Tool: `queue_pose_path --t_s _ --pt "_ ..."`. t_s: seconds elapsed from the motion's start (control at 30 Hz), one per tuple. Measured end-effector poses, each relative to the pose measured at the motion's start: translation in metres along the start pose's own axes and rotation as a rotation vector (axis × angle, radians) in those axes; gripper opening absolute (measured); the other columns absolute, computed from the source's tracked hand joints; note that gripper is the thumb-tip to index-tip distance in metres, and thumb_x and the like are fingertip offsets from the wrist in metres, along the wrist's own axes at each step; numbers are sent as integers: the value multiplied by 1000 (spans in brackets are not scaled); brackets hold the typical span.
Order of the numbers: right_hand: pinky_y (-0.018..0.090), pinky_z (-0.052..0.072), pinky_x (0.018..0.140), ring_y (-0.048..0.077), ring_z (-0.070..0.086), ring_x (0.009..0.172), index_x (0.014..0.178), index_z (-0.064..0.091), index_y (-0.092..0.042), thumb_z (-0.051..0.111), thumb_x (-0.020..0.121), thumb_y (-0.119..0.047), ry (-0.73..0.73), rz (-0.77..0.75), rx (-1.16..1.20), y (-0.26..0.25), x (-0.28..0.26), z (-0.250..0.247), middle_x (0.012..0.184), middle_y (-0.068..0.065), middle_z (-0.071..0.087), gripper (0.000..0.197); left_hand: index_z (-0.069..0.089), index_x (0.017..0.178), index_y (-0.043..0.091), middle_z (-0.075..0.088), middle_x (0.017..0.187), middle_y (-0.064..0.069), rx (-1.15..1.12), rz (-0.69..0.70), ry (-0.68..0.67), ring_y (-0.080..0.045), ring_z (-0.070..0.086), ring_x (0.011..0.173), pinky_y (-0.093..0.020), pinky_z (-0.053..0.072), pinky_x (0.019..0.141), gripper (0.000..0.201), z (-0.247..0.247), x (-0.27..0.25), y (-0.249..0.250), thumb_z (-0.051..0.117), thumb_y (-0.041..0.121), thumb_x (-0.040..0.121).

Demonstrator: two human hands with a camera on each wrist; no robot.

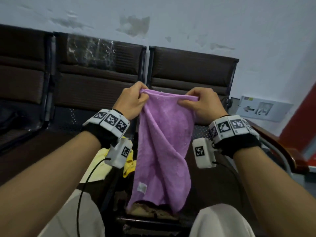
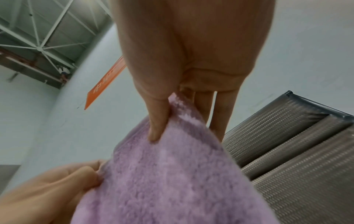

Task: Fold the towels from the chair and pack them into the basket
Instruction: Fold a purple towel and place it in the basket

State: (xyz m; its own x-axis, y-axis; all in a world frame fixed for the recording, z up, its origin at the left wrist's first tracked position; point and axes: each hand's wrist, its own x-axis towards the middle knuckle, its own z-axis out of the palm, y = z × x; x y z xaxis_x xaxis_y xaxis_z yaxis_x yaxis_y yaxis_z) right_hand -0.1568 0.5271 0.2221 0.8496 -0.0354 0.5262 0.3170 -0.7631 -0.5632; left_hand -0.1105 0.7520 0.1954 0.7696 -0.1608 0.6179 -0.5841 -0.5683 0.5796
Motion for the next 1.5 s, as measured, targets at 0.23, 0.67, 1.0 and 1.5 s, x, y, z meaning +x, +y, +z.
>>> queue_pose_path --t_s 0.23,0.67,1.0,1.5 --pt "12 39 53 -3 52 65 84 62 -19 73 80 -38 138 29 43 -5 36 -13 73 -14 59 22 55 102 10 64 93 -9 -16 -1 11 -24 58 85 -25 37 67 17 3 49 16 42 13 92" --pt "24 48 67 2 57 69 72 60 -24 76 77 -24 11 236 247 58 -144 53 72 -10 65 17 57 100 16 62 89 5 -283 -162 -183 -10 55 83 -18 37 70 16 65 -134 -15 47 7 91" --pt "22 40 72 15 61 88 86 64 -19 72 79 -40 -115 504 145 103 -205 88 89 -1 69 23 57 110 17 61 106 4 -288 -307 -390 -11 55 102 -23 41 86 19 97 -192 -55 45 12 96" --pt "27 40 92 25 51 113 121 50 -13 74 78 -25 -517 464 -239 181 -123 127 119 9 55 51 44 134 13 62 116 -10 -20 -550 -633 -28 60 102 -28 45 80 44 187 -117 -125 53 17 92"
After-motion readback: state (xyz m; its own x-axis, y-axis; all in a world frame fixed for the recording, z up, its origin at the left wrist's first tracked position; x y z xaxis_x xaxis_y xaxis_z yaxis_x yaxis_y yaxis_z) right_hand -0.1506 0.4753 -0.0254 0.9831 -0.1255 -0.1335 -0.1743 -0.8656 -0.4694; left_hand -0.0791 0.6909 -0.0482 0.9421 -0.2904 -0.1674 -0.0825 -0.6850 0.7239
